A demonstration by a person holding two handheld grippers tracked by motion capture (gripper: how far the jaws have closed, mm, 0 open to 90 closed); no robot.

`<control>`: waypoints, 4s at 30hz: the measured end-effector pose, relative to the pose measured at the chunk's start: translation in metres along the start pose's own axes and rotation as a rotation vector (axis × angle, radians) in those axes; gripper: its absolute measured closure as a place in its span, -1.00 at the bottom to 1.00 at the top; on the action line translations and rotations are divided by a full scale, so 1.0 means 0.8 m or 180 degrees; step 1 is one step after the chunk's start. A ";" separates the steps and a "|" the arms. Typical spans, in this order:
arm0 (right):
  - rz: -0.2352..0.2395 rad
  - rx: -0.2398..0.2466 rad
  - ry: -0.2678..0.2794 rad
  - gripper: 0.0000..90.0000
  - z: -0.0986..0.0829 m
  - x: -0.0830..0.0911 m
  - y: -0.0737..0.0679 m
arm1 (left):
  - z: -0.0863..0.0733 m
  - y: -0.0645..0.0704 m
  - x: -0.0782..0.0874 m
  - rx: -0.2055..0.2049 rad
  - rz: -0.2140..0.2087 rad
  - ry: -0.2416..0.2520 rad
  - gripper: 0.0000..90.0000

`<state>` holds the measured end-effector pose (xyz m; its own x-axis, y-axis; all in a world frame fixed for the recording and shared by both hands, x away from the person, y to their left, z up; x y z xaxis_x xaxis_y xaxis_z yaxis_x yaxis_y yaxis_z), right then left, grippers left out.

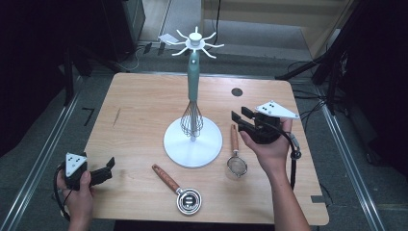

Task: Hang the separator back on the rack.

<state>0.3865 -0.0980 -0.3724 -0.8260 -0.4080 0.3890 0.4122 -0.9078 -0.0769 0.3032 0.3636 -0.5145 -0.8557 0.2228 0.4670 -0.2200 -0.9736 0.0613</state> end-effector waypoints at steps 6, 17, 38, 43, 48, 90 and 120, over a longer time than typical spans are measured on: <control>-0.0047 0.0005 -0.0226 0.30 -0.020 -0.008 0.004 | 0.000 0.000 0.000 -0.0006 0.0002 -0.0007 -1.00; -0.0047 -0.0372 -0.0719 0.33 -0.067 -0.022 0.018 | 0.000 0.000 -0.001 -0.0007 -0.0009 -0.0030 -1.00; -0.0011 -0.0972 -0.1608 0.25 -0.130 -0.053 0.026 | -0.001 0.001 -0.005 -0.0041 0.0009 -0.0142 -1.00; -0.0043 -0.1043 -0.1738 0.30 -0.138 -0.058 0.027 | -0.001 0.002 -0.006 -0.0049 0.0010 -0.0142 -1.00; -0.0114 -0.1067 -0.1894 0.33 -0.150 -0.064 0.030 | -0.001 0.002 -0.006 -0.0051 0.0010 -0.0145 -1.00; -0.0171 -0.1369 -0.2393 0.37 -0.180 -0.087 0.025 | -0.001 0.002 -0.005 -0.0051 -0.0002 -0.0133 -1.00; -0.0220 -0.1029 -0.2067 0.58 -0.175 -0.077 0.027 | -0.002 0.002 -0.005 -0.0026 -0.0024 -0.0142 -1.00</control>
<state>0.3925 -0.1062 -0.5267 -0.4099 -0.3002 0.8613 0.1503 -0.9536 -0.2609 0.3055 0.3611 -0.5172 -0.8322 0.2276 0.5056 -0.2304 -0.9714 0.0580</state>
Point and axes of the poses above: each handheld gripper's, and its own axes: x roughly backward along the jaws, z roughly out of its top, y roughly to its right, the point moved 7 cm from there along -x, roughly forward along the jaws, and after that the axes turned 7 degrees about -z, right-handed, at the moved point
